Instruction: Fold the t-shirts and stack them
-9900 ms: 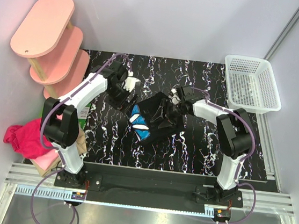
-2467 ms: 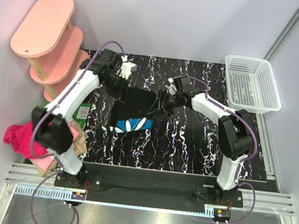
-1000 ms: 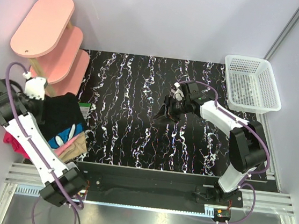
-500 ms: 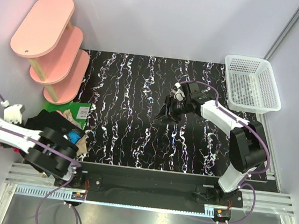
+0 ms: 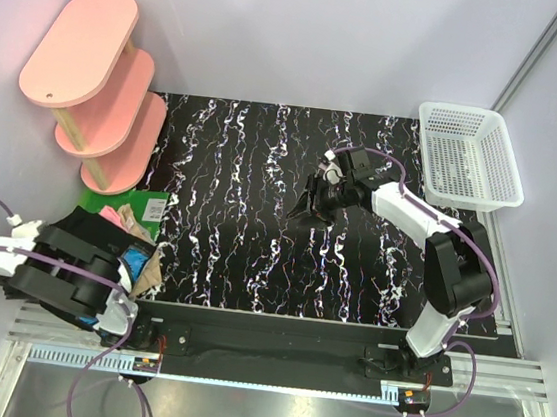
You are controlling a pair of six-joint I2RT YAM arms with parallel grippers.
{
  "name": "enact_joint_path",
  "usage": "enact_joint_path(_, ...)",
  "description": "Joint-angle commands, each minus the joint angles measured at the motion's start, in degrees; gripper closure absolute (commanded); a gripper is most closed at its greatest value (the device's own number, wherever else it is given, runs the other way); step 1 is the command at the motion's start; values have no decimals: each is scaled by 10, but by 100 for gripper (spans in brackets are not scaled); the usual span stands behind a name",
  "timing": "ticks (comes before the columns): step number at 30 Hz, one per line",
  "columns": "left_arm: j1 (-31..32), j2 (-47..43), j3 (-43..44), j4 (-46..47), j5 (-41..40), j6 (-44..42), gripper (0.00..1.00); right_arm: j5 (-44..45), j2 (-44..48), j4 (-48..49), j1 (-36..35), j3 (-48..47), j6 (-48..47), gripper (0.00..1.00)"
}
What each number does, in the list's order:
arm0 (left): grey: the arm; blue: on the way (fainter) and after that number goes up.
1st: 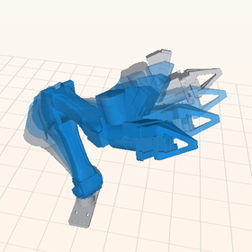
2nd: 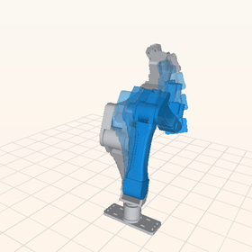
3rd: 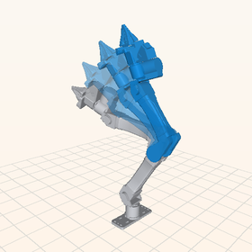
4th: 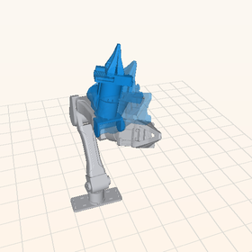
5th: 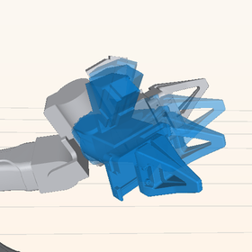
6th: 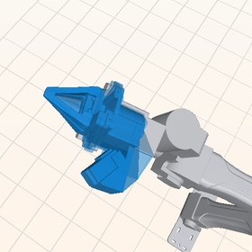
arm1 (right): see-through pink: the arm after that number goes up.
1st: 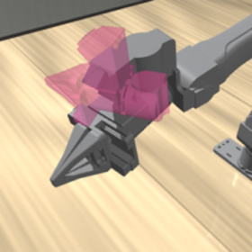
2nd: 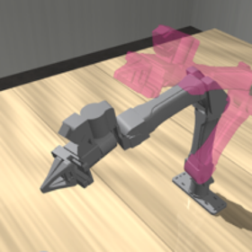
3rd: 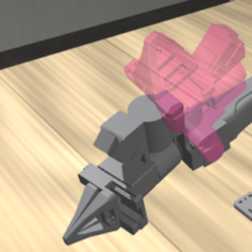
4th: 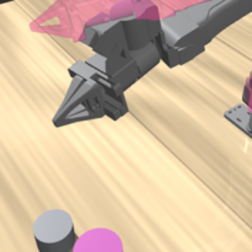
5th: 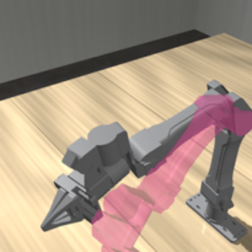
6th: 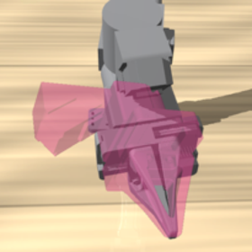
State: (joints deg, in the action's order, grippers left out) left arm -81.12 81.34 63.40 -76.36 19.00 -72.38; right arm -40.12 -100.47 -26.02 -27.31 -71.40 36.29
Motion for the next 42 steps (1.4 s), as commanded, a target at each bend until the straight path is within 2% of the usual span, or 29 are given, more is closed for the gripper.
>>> enact_joint_path(1,-18,25,65,-8,-5,-2,35,-6,-9,1,3,-24,-4,47)
enact_joint_path(2,-19,20,73,-12,-4,-7,27,-6,-9,1,4,-25,-5,47)
enact_joint_path(4,-24,8,99,-32,6,-24,25,-7,-13,1,3,-27,-5,47)
enact_joint_path(6,-26,-12,130,-56,19,-34,17,-8,-16,1,3,-31,-5,47)
enact_joint_path(7,-27,-19,142,-66,23,-45,12,-8,-17,0,3,-33,-5,47)
enact_joint_path(8,-28,-31,153,-77,28,-49,2,-8,-19,1,3,-35,-5,47)
enact_joint_path(12,-28,-72,211,-122,64,-66,1,-9,-25,1,3,-38,-5,47)
enact_joint_path(17,-6,-166,210,-122,107,-88,1,-10,-25,2,3,-36,-8,47)
enact_joint_path(20,72,-200,176,-122,106,-69,1,-10,-25,2,3,-37,-8,47)
enact_joint_path(21,132,-203,150,-122,101,-59,1,-11,-25,2,3,-37,-7,47)
enact_joint_path(22,161,-202,139,-120,101,-32,1,-11,-24,2,3,-37,-7,47)
enact_joint_path(24,234,-187,115,-122,103,-11,1,-8,-18,3,3,-33,-5,47)
enact_joint_path(26,274,-146,103,-122,110,12,1,-6,-9,1,3,-25,-6,47)
enact_joint_path(29,297,-77,89,-122,121,29,3,0,-1,1,3,-15,-7,47)
enact_joint_path(34,300,15,49,-106,97,24,6,3,4,1,3,-14,-3,47)
enact_joint_path(38,300,65,-17,-22,50,36,8,1,1,1,4,-23,2,47)
enact_joint_path(42,300,107,-31,23,17,60,11,-2,0,0,4,-27,4,47)
